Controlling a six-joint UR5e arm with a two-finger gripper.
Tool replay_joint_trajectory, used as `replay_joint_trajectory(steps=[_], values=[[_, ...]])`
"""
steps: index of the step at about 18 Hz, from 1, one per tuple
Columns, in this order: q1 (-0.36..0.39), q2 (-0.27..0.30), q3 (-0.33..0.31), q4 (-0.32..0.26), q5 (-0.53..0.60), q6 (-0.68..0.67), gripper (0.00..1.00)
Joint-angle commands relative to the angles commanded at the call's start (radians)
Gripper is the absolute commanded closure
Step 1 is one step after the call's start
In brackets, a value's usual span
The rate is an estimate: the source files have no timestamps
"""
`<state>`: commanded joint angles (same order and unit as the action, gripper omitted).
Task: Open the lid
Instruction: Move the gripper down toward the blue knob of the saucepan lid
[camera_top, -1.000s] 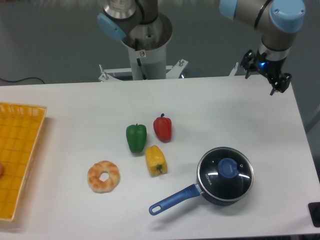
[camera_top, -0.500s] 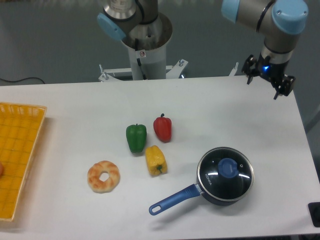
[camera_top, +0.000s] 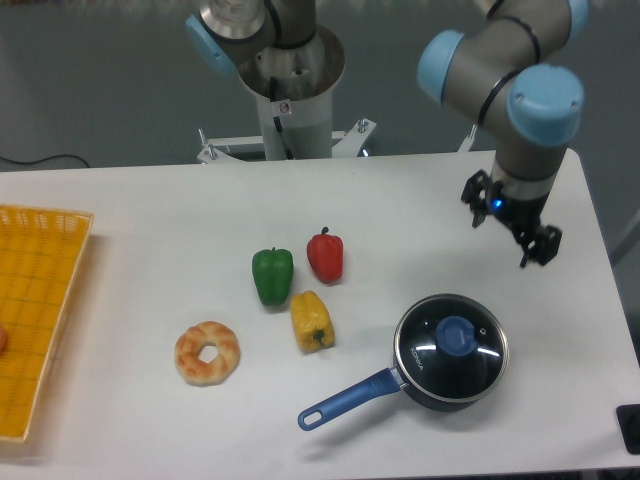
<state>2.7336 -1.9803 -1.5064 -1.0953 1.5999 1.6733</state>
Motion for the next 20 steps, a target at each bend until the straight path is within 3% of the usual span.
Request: replay_joint_trajectory(steps=[7, 10, 16, 20], values=[[-0.009, -0.018, 0.000, -0.005, 0.002, 0.259, 0.00], [-0.011, -0.031, 0.015, -0.002, 0.000, 0.299, 0.00], [-0.043, -0.055, 0.052, 0.009, 0.002, 0.270, 0.00], [-0.064, -0.051, 0.052, 0.015, 0.000, 0.065, 0.00]])
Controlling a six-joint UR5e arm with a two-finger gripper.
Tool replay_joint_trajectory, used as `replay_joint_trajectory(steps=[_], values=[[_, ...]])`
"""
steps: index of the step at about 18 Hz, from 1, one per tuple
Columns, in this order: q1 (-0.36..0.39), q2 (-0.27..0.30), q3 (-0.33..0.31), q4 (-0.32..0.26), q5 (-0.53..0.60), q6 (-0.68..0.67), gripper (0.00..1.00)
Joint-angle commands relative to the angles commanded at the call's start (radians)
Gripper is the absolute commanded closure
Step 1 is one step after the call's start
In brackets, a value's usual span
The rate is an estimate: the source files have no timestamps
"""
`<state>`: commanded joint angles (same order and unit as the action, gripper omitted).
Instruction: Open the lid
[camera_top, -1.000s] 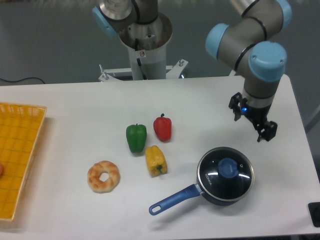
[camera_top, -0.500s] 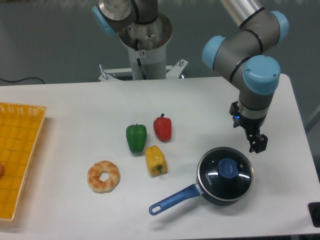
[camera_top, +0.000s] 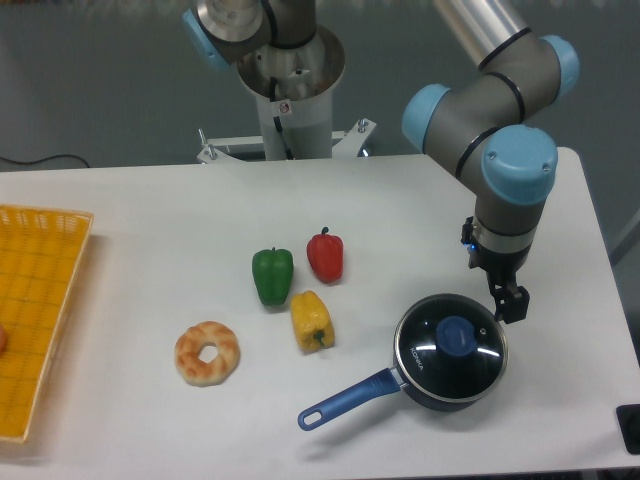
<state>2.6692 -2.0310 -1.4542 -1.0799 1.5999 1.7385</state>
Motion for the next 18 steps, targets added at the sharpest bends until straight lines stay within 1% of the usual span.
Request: replay_joint_trajectory(steps=[2, 4, 5, 7, 8, 10, 14, 16, 18], values=[[-0.003, -0.002, 0.000, 0.002, 0.000, -0.046, 0.00], [-0.006, -0.003, 0.000, 0.002, 0.002, -0.054, 0.00], [-0.008, -0.005, 0.003, 0.003, 0.002, -0.044, 0.00], [-0.012, -0.021, 0.031, 0.003, 0.000, -0.030, 0.00], [-0.014, -0.031, 0.052, 0.002, 0.000, -0.001, 0.00], [-0.015, -0.046, 0.074, 0.002, 0.000, 0.041, 0.00], [-0.034, -0.083, 0.100, 0.002, 0.002, 0.061, 0.00], [-0.046, -0.097, 0.103, 0.002, 0.002, 0.062, 0.00], [-0.048, -0.100, 0.104, 0.003, 0.002, 0.073, 0.00]])
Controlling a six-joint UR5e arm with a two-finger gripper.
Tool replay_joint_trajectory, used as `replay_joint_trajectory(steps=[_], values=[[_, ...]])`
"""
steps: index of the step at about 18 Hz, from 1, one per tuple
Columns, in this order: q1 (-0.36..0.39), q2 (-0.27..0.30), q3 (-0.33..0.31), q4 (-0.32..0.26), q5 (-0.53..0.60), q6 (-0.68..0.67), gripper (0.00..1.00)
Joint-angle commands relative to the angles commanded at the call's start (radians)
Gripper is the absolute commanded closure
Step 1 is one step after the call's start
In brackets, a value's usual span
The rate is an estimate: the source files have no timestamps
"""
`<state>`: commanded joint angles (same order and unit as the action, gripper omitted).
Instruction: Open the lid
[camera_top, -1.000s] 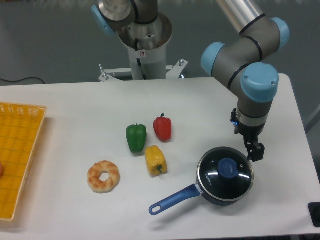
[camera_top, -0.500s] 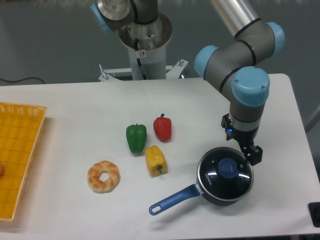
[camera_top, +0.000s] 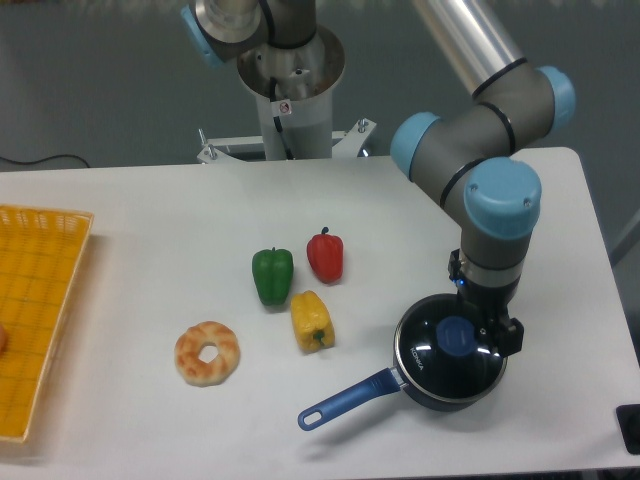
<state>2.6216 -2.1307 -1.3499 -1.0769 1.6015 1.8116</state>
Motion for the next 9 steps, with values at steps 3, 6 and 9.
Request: replay_joint_trajectory(steps=[3, 6, 9], values=[[-0.002, 0.000, 0.000, -0.003, -0.002, 0.008, 0.00], [-0.006, 0.000, -0.005, -0.011, -0.002, 0.008, 0.00], [-0.009, -0.003, -0.008, -0.011, -0.005, 0.006, 0.00]])
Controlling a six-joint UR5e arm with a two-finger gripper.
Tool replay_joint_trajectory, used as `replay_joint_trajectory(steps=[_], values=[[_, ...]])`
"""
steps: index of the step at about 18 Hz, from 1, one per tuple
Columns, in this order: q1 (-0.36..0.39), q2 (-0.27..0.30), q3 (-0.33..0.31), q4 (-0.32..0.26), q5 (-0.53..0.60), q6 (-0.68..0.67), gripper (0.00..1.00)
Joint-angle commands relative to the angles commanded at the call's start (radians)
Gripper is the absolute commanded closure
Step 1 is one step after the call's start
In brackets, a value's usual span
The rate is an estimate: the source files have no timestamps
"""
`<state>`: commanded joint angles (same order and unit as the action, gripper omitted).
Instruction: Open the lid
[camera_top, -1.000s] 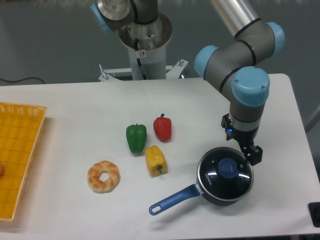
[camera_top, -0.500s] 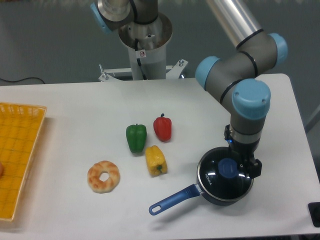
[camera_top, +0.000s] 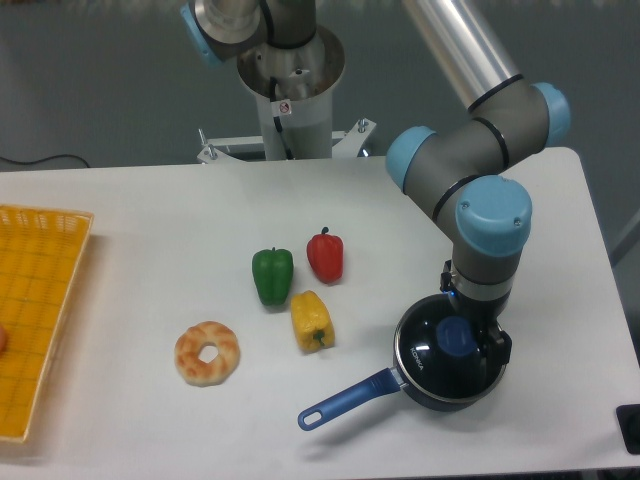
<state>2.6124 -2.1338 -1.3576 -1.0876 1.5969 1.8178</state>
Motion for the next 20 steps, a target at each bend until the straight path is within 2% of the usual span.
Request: replay_joint_trajectory(steps=[7, 20], values=[[0.000, 0.000, 0.000, -0.024, -0.023, -0.012, 0.00], [0.000, 0.000, -0.006, -0.037, -0.031, -0.066, 0.00]])
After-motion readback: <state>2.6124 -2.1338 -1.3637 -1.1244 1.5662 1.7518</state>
